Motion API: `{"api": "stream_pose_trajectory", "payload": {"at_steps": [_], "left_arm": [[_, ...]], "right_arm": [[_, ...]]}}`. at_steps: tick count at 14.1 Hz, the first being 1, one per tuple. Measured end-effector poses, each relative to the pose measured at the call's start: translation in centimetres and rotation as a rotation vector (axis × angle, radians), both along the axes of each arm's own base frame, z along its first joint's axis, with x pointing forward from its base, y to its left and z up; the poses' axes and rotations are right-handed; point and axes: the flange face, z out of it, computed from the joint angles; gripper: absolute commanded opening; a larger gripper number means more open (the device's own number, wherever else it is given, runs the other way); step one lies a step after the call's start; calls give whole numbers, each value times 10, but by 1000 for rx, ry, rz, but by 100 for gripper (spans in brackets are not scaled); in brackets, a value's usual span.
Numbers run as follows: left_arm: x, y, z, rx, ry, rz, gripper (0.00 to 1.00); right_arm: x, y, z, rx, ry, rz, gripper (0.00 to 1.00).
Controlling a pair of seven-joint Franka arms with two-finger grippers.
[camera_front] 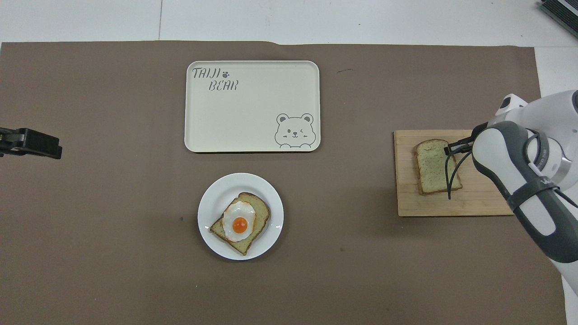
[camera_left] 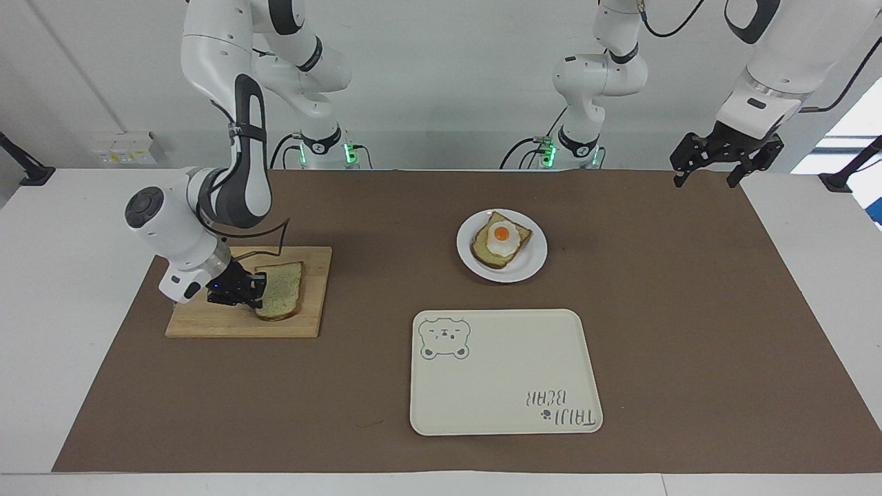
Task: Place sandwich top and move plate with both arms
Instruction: 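Close the right gripper on the bread slice's edge and lift it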
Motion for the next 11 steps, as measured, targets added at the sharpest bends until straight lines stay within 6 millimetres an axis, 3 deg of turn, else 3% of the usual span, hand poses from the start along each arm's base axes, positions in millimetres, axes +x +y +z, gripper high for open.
{"api": "stream_pose_trajectory", "payload": {"at_steps": [6, 11], "left_arm": [[0, 0, 0, 0, 0, 0, 100], [0, 0, 0, 0, 0, 0, 100]], "right_arm": [[3, 3, 8, 7, 9, 1, 0], [3, 10, 56, 39, 57, -24, 0]]}}
